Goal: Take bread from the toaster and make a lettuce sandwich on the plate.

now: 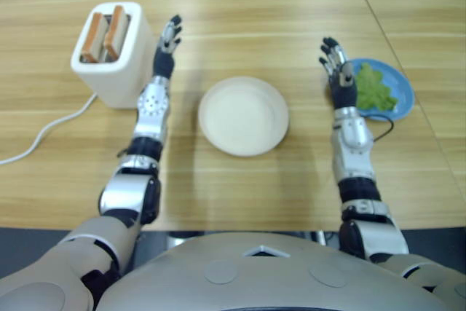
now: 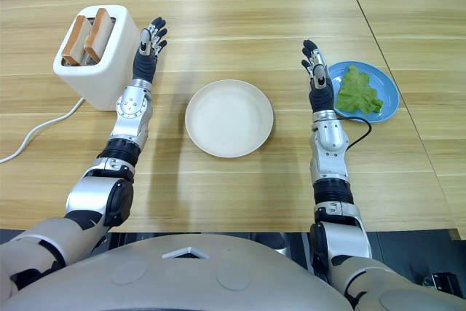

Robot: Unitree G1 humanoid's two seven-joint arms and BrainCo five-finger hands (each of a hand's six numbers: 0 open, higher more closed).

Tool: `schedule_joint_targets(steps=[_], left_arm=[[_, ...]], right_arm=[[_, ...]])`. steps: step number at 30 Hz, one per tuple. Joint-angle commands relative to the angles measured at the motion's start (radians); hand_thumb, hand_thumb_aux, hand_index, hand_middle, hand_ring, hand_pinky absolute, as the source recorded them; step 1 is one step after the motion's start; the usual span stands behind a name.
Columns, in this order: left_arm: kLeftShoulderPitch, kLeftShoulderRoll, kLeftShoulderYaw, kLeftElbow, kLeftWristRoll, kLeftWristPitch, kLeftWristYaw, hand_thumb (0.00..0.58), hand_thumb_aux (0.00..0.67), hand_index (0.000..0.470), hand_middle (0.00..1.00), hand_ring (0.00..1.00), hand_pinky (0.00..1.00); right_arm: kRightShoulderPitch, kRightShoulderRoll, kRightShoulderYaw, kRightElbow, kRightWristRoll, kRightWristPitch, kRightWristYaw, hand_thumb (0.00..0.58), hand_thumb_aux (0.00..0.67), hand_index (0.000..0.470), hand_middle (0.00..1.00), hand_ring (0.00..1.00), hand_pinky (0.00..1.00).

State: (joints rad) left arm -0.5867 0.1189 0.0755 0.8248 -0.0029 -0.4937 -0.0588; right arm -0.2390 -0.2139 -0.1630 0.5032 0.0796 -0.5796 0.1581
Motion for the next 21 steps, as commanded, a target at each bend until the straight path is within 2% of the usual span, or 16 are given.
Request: schedule_joint_targets(steps=[1, 13, 15, 17, 20, 21], left_arm=[[0.009, 0.000, -0.001, -0.001, 0.005, 0.002, 0.003, 0.000, 0.000, 0.000, 0.00, 0.00, 0.00], [0.010, 0.008, -0.011, -0.007, 0.018, 0.023, 0.009, 0.000, 0.000, 0.000, 0.00, 0.00, 0.00], [0.050, 0.008, -0.023, -0.149, 0.019, 0.033, 0.005, 0.000, 0.000, 0.000, 0.00, 0.00, 0.00], [0.116, 0.023, -0.034, -0.422, 0.029, 0.069, -0.003, 0.000, 0.000, 0.000, 0.00, 0.00, 0.00], [0.198, 0.093, 0.003, -0.880, 0.073, 0.210, -0.012, 0.000, 0.000, 0.000, 0.00, 0.00, 0.00], [0.210, 0.119, 0.023, -0.969, 0.092, 0.258, -0.011, 0.000, 0.000, 0.000, 0.00, 0.00, 0.00]], right_arm=[[0.007, -0.007, 0.001, 0.016, -0.008, 0.005, 0.000, 0.000, 0.000, 0.000, 0.00, 0.00, 0.00], [0.008, -0.006, 0.001, 0.017, -0.009, 0.004, 0.000, 0.000, 0.000, 0.000, 0.00, 0.00, 0.00], [0.010, -0.005, 0.002, 0.015, -0.009, 0.005, -0.001, 0.000, 0.000, 0.000, 0.00, 0.00, 0.00], [0.010, -0.005, 0.003, 0.020, -0.009, 0.004, 0.000, 0.000, 0.000, 0.000, 0.00, 0.00, 0.00], [0.010, -0.006, 0.004, 0.027, -0.010, 0.001, 0.001, 0.000, 0.000, 0.000, 0.00, 0.00, 0.00], [0.012, -0.006, 0.004, 0.027, -0.011, 0.001, -0.001, 0.000, 0.000, 0.000, 0.00, 0.00, 0.00]])
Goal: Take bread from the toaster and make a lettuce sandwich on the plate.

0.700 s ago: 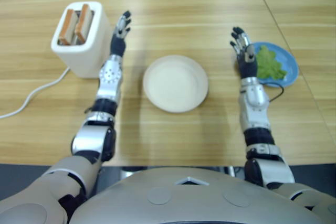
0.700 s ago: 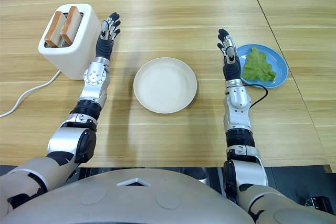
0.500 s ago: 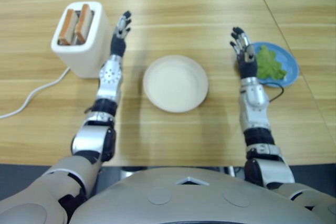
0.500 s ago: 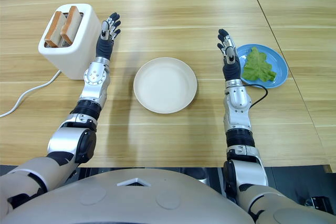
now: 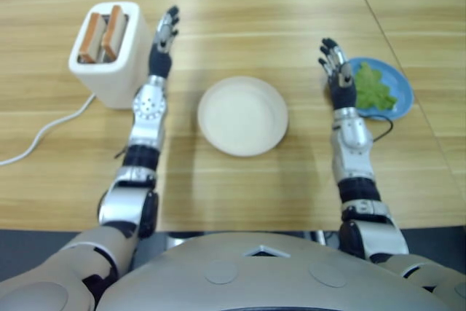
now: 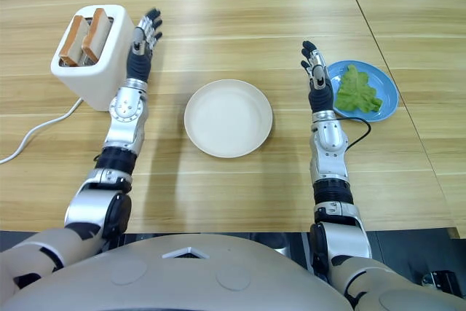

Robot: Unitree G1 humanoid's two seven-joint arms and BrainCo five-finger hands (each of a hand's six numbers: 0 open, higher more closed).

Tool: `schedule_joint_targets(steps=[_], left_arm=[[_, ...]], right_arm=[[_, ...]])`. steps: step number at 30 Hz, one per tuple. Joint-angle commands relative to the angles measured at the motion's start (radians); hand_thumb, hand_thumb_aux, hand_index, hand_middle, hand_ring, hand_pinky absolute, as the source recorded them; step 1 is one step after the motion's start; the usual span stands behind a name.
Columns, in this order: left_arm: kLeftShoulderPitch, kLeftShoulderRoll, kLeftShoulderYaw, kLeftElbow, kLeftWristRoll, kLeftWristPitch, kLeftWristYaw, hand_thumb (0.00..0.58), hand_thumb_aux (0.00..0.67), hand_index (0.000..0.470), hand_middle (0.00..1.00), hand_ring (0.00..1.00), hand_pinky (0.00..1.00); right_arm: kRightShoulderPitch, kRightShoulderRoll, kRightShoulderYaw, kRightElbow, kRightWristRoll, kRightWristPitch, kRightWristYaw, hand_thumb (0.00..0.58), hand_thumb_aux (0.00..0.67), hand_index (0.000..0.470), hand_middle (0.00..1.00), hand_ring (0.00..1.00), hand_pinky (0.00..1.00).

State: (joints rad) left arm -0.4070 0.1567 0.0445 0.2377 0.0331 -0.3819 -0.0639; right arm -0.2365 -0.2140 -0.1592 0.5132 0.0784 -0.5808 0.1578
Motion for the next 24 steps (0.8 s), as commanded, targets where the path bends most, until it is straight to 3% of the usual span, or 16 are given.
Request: schedule_joint_targets(steps=[1, 4, 6, 11, 17, 24], left_arm=[[0.038, 0.129, 0.086, -0.451, 0.115, 0.193, -0.002, 0.000, 0.000, 0.000, 0.00, 0.00, 0.00], [0.047, 0.271, 0.166, -0.494, 0.367, 0.297, 0.072, 0.000, 0.000, 0.000, 0.00, 0.00, 0.00], [0.051, 0.354, 0.180, -0.420, 0.497, 0.373, 0.120, 0.000, 0.000, 0.000, 0.00, 0.00, 0.00], [0.051, 0.485, 0.072, -0.119, 0.749, 0.572, 0.169, 0.000, 0.000, 0.000, 0.00, 0.00, 0.00], [0.021, 0.516, -0.030, 0.152, 0.811, 0.682, 0.181, 0.000, 0.000, 0.000, 0.00, 0.00, 0.00], [0.007, 0.532, -0.092, 0.246, 0.790, 0.719, 0.147, 0.000, 0.000, 0.000, 0.00, 0.00, 0.00]], right_arm=[[0.010, -0.006, 0.000, 0.017, -0.011, 0.001, -0.004, 0.000, 0.000, 0.000, 0.00, 0.00, 0.00], [0.010, -0.002, 0.001, 0.020, -0.013, 0.000, -0.010, 0.000, 0.000, 0.000, 0.00, 0.00, 0.00], [0.007, -0.001, 0.001, 0.024, -0.013, -0.001, -0.012, 0.000, 0.000, 0.000, 0.00, 0.00, 0.00], [0.000, 0.002, 0.006, 0.031, -0.013, -0.006, -0.012, 0.000, 0.000, 0.000, 0.00, 0.00, 0.00], [-0.002, 0.000, 0.007, 0.026, -0.010, -0.006, -0.007, 0.000, 0.000, 0.000, 0.00, 0.00, 0.00], [0.007, -0.002, 0.006, 0.012, -0.008, -0.005, -0.005, 0.000, 0.000, 0.000, 0.00, 0.00, 0.00]])
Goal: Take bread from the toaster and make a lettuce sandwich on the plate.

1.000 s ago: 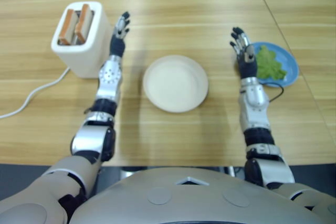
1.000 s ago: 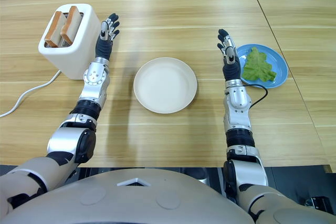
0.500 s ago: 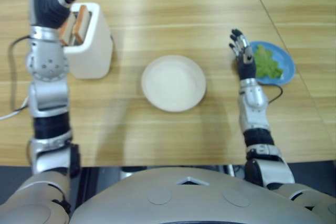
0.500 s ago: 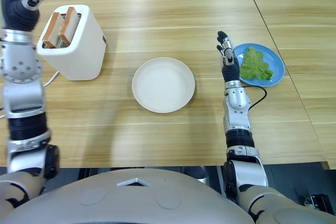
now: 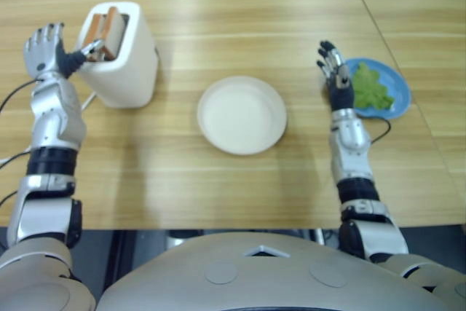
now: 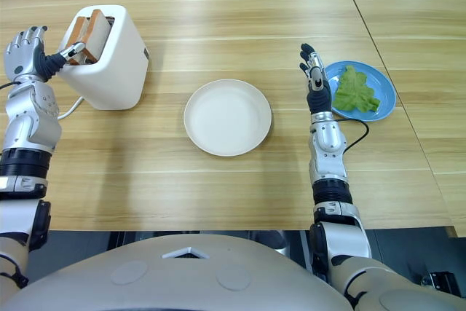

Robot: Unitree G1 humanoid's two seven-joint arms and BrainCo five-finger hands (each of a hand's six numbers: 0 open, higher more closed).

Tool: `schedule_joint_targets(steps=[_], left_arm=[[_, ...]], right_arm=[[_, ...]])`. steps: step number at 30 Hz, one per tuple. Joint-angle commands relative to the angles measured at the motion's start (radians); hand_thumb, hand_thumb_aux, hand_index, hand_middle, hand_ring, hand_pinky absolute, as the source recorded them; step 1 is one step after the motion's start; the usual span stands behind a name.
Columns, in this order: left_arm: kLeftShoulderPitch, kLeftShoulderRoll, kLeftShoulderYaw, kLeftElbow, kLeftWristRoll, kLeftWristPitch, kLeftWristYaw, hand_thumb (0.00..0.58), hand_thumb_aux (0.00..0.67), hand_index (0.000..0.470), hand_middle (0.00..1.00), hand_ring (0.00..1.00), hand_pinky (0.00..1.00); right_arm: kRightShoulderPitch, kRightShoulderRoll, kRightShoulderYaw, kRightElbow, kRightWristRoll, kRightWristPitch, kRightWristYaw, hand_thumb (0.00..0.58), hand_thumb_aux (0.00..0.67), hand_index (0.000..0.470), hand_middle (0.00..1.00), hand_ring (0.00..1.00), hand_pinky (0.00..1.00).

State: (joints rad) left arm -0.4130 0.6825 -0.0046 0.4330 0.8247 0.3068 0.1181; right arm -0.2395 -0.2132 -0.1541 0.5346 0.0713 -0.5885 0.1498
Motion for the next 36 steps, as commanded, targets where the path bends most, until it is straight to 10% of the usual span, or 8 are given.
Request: schedule_joint_targets(steps=[1, 36], left_arm=[[0.013, 0.010, -0.050, 0.054, -0.003, 0.037, -0.043, 0.000, 0.000, 0.000, 0.00, 0.00, 0.00], [0.067, 0.043, -0.075, -0.097, -0.041, 0.096, -0.024, 0.000, 0.000, 0.000, 0.00, 0.00, 0.00]], right_arm=[[0.011, -0.004, 0.000, -0.011, -0.001, 0.003, 0.003, 0.000, 0.000, 0.000, 0.00, 0.00, 0.00], [0.016, -0.011, 0.003, -0.013, -0.005, 0.010, 0.018, 0.000, 0.000, 0.000, 0.00, 0.00, 0.00]])
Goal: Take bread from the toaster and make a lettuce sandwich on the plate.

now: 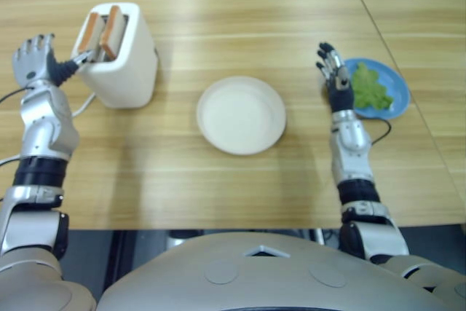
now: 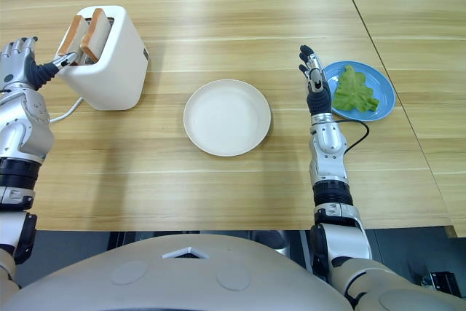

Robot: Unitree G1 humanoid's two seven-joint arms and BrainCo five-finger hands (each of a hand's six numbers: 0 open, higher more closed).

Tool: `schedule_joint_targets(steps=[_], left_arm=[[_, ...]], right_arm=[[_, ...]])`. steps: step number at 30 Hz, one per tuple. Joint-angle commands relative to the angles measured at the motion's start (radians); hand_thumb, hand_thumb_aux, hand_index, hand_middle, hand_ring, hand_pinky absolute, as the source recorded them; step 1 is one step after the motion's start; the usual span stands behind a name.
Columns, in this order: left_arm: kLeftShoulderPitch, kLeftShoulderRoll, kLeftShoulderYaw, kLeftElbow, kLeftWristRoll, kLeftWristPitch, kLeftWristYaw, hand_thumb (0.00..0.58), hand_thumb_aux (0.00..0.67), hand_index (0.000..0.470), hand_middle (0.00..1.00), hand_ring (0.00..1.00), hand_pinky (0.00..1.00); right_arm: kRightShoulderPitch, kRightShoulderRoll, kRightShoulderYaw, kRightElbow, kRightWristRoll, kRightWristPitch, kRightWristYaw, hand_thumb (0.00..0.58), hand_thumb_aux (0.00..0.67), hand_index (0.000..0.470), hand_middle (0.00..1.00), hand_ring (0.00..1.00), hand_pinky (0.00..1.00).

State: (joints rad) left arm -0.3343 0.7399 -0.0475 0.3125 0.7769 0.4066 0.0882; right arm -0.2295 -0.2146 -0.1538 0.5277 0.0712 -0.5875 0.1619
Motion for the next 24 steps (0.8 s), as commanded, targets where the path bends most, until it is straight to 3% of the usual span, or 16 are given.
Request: schedule_joint_targets(steps=[1, 10, 11, 12, 13, 15, 16, 24], left_arm=[[-0.015, -0.016, -0.038, 0.030, 0.006, -0.007, 0.008, 0.000, 0.000, 0.000, 0.00, 0.00, 0.00], [-0.048, -0.023, -0.062, 0.088, -0.006, -0.025, 0.035, 0.000, 0.000, 0.000, 0.00, 0.00, 0.00], [-0.051, -0.025, -0.054, 0.088, -0.013, -0.029, 0.046, 0.549, 0.515, 0.354, 0.00, 0.00, 0.00], [-0.053, -0.025, -0.050, 0.088, -0.019, -0.032, 0.053, 0.549, 0.515, 0.354, 0.00, 0.00, 0.00], [-0.053, -0.026, -0.041, 0.077, -0.024, -0.034, 0.066, 0.580, 0.670, 0.460, 0.00, 0.00, 0.00], [-0.049, -0.024, -0.024, 0.046, -0.030, -0.044, 0.101, 0.580, 0.670, 0.460, 0.49, 0.49, 0.49], [-0.048, -0.023, -0.016, 0.029, -0.030, -0.050, 0.121, 0.580, 0.670, 0.460, 0.97, 0.97, 0.97], [-0.037, -0.027, 0.015, -0.171, -0.003, -0.148, 0.308, 0.580, 0.670, 0.460, 1.00, 1.00, 1.00]], right_arm=[[0.007, -0.010, 0.003, -0.006, -0.006, 0.009, 0.006, 0.000, 0.000, 0.000, 0.00, 0.00, 0.00], [0.010, -0.008, 0.007, -0.005, -0.011, 0.012, 0.003, 0.000, 0.000, 0.000, 0.00, 0.00, 0.00], [0.009, -0.008, 0.007, -0.004, -0.011, 0.012, 0.003, 0.000, 0.000, 0.000, 0.00, 0.00, 0.00], [0.009, -0.007, 0.007, -0.004, -0.012, 0.013, 0.003, 0.000, 0.000, 0.000, 0.00, 0.00, 0.00], [0.009, -0.007, 0.008, -0.004, -0.012, 0.013, 0.004, 0.000, 0.000, 0.000, 0.00, 0.00, 0.00], [0.010, -0.007, 0.009, -0.005, -0.013, 0.015, 0.004, 0.000, 0.000, 0.000, 0.00, 0.00, 0.00], [0.010, -0.006, 0.009, -0.004, -0.014, 0.015, 0.004, 0.000, 0.000, 0.000, 0.00, 0.00, 0.00], [0.012, -0.006, 0.012, 0.004, -0.018, 0.015, 0.006, 0.000, 0.000, 0.000, 0.00, 0.00, 0.00]])
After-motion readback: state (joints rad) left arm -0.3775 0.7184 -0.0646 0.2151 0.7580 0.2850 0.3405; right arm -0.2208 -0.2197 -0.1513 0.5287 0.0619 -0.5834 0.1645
